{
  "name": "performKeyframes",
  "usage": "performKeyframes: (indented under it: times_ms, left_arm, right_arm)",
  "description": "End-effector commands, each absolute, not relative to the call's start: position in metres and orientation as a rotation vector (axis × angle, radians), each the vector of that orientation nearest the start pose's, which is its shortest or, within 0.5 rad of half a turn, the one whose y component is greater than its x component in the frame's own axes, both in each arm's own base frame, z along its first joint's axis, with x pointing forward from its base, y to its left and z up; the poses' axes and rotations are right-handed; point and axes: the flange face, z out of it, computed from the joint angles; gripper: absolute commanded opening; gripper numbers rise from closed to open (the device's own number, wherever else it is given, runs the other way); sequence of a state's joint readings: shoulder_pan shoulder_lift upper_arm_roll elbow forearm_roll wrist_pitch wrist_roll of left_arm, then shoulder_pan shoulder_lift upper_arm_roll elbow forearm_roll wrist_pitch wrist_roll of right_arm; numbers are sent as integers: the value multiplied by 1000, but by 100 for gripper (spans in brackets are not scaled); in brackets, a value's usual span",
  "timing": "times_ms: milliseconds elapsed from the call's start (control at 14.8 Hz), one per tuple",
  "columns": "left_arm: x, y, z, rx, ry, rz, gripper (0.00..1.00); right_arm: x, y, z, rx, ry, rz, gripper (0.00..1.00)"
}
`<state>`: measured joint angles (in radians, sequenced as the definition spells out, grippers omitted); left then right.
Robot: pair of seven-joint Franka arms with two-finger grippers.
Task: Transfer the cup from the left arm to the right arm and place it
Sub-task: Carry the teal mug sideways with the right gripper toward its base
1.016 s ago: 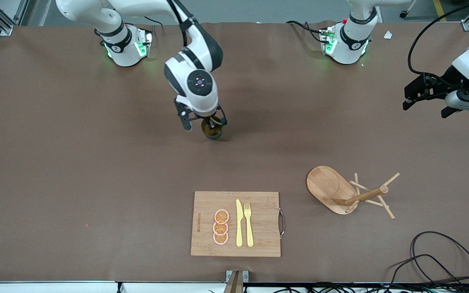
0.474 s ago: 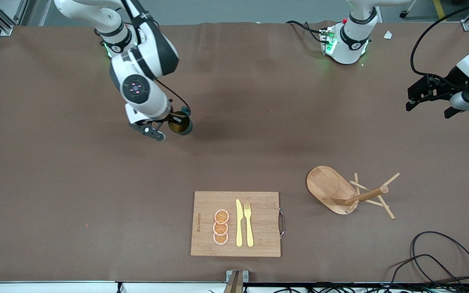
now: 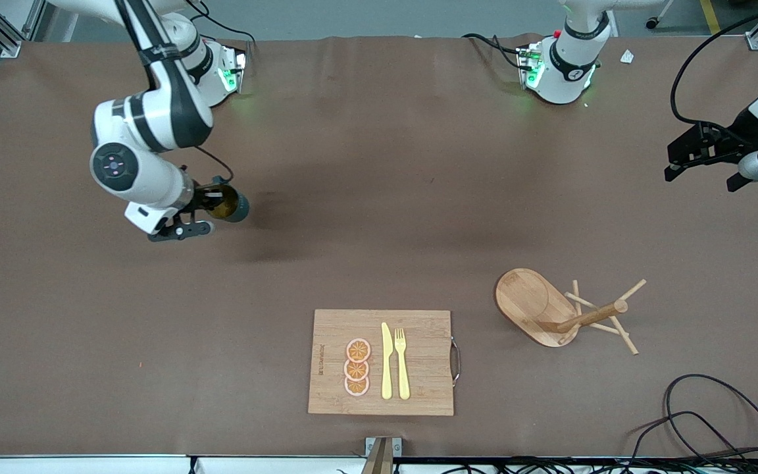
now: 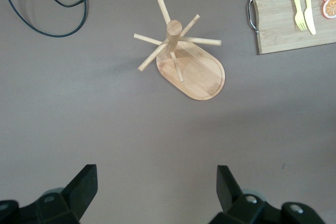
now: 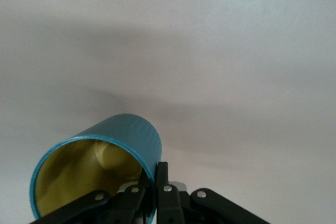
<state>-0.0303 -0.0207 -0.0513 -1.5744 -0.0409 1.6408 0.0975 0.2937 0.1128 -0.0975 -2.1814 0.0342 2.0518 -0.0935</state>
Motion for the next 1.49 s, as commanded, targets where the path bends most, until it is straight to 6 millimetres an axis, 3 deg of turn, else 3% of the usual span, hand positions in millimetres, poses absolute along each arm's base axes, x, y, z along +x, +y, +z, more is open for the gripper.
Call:
performKeyframes:
  times_ms: [0, 203, 407, 542, 813, 1084, 1287, 1423]
  left_arm:
    - [552, -51, 643, -3148, 208, -142, 100]
    - [552, -51, 643, -3131, 226, -140, 100]
    - [552, -51, 643, -3126, 231, -140, 100]
    - [552, -51, 643, -3127, 231, -137, 100]
    - [552, -49, 642, -3127, 226, -135, 100]
    - [552, -50, 642, -3125, 233, -135, 100]
    - [552, -50, 643, -3127, 233, -137, 100]
    - [552, -50, 643, -3127, 236, -137, 100]
  right_arm:
    - [513, 47, 326, -2996, -741, 290, 0]
    - [526, -16, 310, -2902, -1067, 147, 0]
    - [533, -54, 278, -2821, -1329, 59, 0]
    - [537, -67, 260, -2758, -1486, 30, 0]
    - [543, -79, 238, -2645, -1701, 15, 0]
    - [543, -80, 235, -2637, -1710, 19, 0]
    - [550, -79, 235, -2488, -1933, 16, 0]
    - [551, -83, 233, -2481, -1941, 19, 0]
